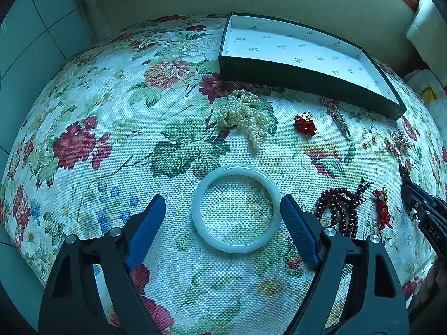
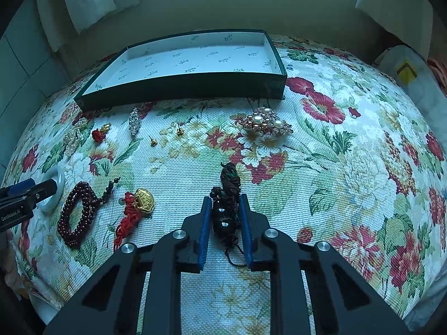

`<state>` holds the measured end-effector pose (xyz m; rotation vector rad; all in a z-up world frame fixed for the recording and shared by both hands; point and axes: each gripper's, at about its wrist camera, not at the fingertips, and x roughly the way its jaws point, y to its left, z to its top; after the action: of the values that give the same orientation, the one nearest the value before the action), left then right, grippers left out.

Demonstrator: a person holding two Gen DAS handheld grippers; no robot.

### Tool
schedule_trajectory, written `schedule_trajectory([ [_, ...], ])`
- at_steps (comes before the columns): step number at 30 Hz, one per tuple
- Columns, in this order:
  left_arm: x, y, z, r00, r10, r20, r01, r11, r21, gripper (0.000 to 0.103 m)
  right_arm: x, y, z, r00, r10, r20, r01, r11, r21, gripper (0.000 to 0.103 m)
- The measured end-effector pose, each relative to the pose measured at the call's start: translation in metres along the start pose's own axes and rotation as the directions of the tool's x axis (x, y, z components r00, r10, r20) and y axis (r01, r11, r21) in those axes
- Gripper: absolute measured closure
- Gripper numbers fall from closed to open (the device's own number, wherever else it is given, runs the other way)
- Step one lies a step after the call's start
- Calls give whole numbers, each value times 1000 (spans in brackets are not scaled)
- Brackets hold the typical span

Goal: Organize jewelry
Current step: 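Lower the left tool fingers around the white jade bangle and close, then carry the bangle with the left tool into the tray while the right tool carries the pendant there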

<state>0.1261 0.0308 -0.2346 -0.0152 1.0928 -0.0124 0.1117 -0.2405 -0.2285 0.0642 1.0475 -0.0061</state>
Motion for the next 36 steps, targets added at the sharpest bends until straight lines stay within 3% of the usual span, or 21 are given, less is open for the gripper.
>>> schedule_trajectory([
  [12, 9, -9, -6, 1000, -14, -24, 15, 999, 41, 18, -2, 0, 0, 1000, 9, 10, -9, 1000, 2, 86],
  [22, 10, -8, -5, 1000, -15, 7, 15, 998, 64, 18, -2, -2, 0, 1000, 15, 11, -15, 1000, 9, 86],
  [26, 6, -10, -7, 999, -30, 26, 28, 996, 84, 32, -2, -2, 0, 1000, 15, 11, -15, 1000, 9, 86],
  [36, 2, -12, -12, 998, -54, 30, 51, 994, 92, 33, -2, -1, -1, 999, 25, 20, -25, 999, 20, 86],
])
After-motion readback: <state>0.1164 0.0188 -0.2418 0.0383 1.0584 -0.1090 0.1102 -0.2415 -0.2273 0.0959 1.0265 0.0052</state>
